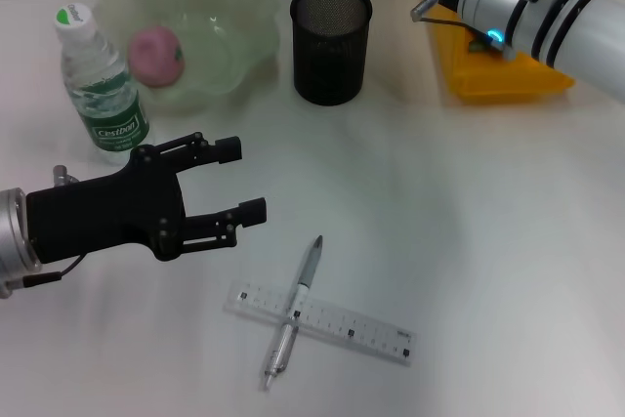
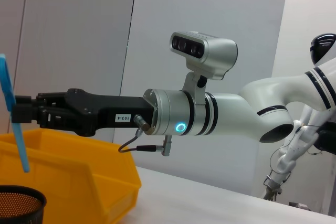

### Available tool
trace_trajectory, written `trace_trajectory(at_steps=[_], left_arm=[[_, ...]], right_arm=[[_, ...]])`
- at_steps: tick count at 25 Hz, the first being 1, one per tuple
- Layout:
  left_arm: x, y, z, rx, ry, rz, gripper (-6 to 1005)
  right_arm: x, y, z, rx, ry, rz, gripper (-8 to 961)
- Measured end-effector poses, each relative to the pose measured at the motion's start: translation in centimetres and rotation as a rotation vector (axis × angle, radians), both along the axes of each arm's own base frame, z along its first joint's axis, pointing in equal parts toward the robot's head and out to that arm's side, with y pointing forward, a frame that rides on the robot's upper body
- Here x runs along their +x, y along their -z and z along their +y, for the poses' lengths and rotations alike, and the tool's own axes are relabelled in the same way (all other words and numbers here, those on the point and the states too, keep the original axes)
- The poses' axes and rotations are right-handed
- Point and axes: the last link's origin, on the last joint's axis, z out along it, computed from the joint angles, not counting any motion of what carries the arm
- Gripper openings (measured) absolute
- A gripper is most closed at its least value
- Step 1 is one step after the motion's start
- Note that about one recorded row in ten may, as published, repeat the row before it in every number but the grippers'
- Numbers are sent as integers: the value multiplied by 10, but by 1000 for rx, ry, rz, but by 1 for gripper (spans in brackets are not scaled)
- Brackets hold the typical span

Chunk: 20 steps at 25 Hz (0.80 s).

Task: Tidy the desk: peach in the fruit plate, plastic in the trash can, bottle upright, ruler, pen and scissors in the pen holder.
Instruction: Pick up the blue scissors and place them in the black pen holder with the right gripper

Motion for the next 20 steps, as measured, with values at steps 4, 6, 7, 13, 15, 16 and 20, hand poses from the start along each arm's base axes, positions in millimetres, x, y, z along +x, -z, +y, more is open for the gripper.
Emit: trace_trajectory(at_steps=[4,6,7,13,15,16,20], left_arm=[[1,-1,1,-2,-2,-2,810],[2,-1,2,-6,-4,-3,810],[2,-2,3,-7,-4,-3,810],[4,-3,3,-11,0,-6,810],[4,-4,3,-12,1,-6,810],[4,-4,3,-12,1,-6,810],[3,-5,3,-8,3,-3,810]], right_arm=[[1,0,0,-19,27,31,264],[3,0,-1,-25,37,38,265],[4,1,-2,-27,41,39,266],[6,5,-4,-43,51,35,270],[7,7,-5,-51,51,30,271],[7,7,-5,-51,51,30,272],[8,9,-7,-63,54,29,275]])
